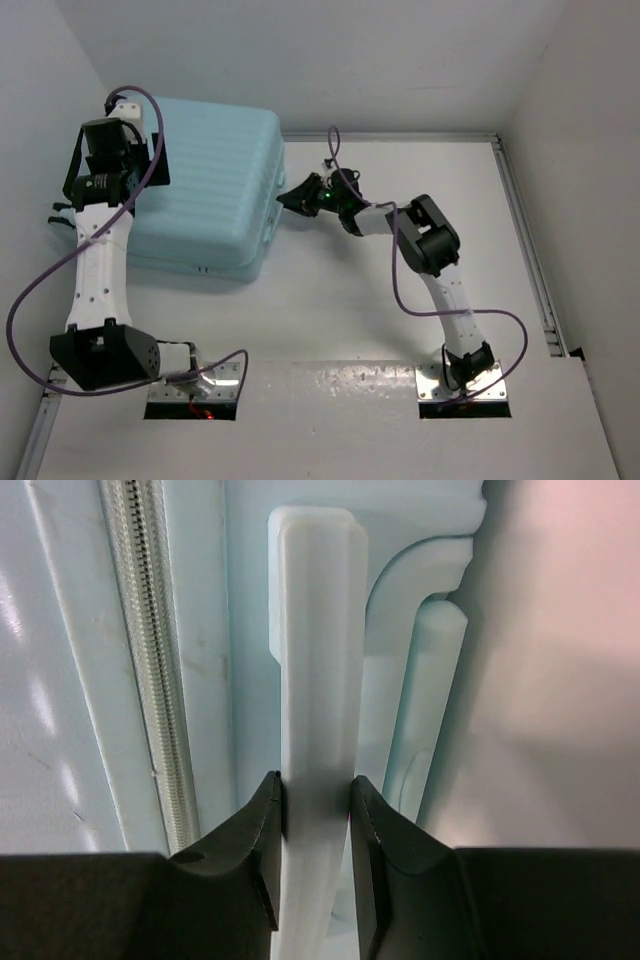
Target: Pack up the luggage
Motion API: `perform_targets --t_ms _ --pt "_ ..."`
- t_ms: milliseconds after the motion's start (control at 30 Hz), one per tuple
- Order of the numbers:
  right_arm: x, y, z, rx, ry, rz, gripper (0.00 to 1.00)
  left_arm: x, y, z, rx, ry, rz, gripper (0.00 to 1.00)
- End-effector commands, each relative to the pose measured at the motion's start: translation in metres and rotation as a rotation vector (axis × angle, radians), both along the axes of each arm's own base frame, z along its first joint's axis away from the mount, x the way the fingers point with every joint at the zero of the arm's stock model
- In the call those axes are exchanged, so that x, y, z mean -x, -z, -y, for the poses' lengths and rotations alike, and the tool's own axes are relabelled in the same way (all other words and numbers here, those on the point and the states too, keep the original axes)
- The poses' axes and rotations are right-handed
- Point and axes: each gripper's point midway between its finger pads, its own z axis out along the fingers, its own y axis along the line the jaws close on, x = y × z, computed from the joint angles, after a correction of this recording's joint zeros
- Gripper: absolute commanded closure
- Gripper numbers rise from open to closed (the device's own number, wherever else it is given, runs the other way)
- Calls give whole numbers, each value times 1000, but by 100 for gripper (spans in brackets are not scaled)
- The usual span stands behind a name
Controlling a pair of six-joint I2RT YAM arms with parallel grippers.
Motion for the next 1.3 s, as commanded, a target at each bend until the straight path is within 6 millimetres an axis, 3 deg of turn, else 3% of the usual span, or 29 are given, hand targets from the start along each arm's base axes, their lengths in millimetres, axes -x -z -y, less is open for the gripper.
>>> perform_targets --t_ms 0,33,67,100,167,200,267,300,333,367,433,533,667,800,900,1000,1033,1067,1133,1267 --pt "13 -8 92 72 14 11 100 -2 -10 -13 137 -93 47 11" --pt "12 -10 108 75 32 17 100 -5 -11 -14 158 -101 53 11" --pt "16 -42 115 62 35 78 100 -5 -11 -13 177 -112 60 11" --pt "41 -15 126 98 31 16 100 -2 -8 -15 204 -123 53 11" --pt "49 -19 142 104 53 19 100 3 -12 -16 272 -110 69 11" --pt "71 -19 152 114 58 -3 100 9 -11 -15 302 -115 65 11" --pt "89 -33 159 112 63 15 100 20 -12 -16 387 -97 67 12" --pt "101 -23 162 125 58 -10 100 30 -10 -11 420 -83 49 12" --pt "104 -35 164 120 63 11 100 37 -11 -9 459 -66 46 14" --pt "113 -27 168 133 64 -11 100 44 -9 -9 469 -64 34 16" --pt "123 -31 172 140 78 -15 100 69 4 -14 516 -128 -18 16" --pt "130 -34 171 141 65 -6 100 101 33 -18 650 -220 -105 16" --pt "140 -41 156 142 14 35 100 129 76 18 1015 -216 -199 14" --pt "153 -49 145 136 -27 61 100 137 90 39 1171 -221 -204 13" --pt "164 -53 142 135 -56 87 100 125 94 46 1247 -219 -144 6" --pt "178 -49 144 148 -87 84 100 97 87 45 1244 -201 -66 1" --pt "185 -50 144 156 -105 98 100 82 80 37 1212 -176 -1 1" --pt "188 -48 144 159 -114 89 100 73 77 45 1251 -175 9 1" --pt "196 -51 141 162 -150 119 100 52 75 40 1222 -156 67 1" --pt "206 -54 138 176 -183 144 100 28 58 39 1213 -102 125 1"
